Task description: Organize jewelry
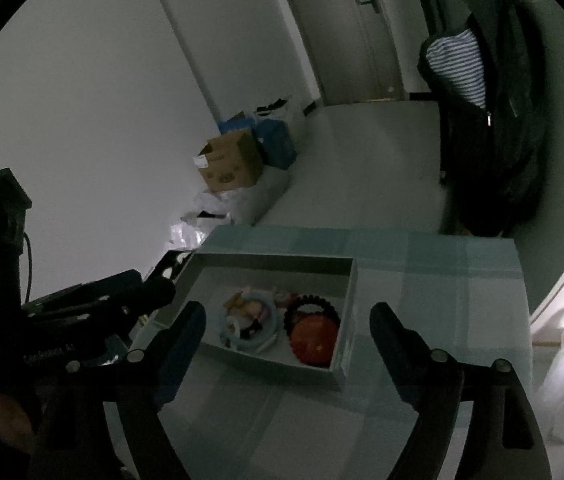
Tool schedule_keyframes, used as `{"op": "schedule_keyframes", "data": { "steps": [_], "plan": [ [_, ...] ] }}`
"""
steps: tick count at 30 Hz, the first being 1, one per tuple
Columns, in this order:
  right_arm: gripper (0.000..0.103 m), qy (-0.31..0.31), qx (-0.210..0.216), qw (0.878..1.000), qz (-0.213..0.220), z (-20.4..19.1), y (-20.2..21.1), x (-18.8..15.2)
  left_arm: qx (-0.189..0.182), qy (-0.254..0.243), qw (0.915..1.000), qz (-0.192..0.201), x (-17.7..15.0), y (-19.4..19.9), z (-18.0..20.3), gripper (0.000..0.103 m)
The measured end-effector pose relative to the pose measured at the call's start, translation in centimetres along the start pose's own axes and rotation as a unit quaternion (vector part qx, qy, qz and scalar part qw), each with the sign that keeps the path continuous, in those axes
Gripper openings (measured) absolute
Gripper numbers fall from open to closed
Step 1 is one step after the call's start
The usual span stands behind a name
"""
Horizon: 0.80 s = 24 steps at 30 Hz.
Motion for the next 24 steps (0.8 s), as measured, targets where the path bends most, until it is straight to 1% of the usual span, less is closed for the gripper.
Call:
{"op": "schedule_keyframes", "data": {
  "steps": [9,12,15,20,24],
  "plan": [
    [0.089,0.006,-0.005,1.000,0.006,-0.5,1.3,-1.5,0.029,0.001,0.9995,0.014,-1.4,1.1,0.0,0.070],
    [0.089,0.008,-0.006,1.000,0.007,-0.6,1.6,-1.9,0.034,0.005,0.9993,0.016,-1.6,1.3,0.0,0.071],
    [0.090,0.003,-0.004,1.000,0.010,-0.5,2.0,-2.1,0.029,0.011,0.9994,0.016,-1.7,1.5,0.0,0.071],
    [0.093,-0.002,-0.002,1.000,0.017,-0.2,2.6,-2.2,0.035,0.014,0.9990,0.026,-1.8,2.0,-0.1,0.071],
    [0.093,-0.004,-0.002,1.000,0.020,-0.3,3.1,-2.2,0.022,0.009,0.9994,0.025,-1.9,2.1,0.2,0.071]
  ]
}}
Point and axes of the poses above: each gripper's, at about its wrist camera, not at the fingertips, and y roughly against the way its jaws point, z to its right, x to its top, the point moved 8 cm from there along -y, roughly the way its jaws point, and after that the axes turned 9 degrees about -z, right-handed, at the moved point
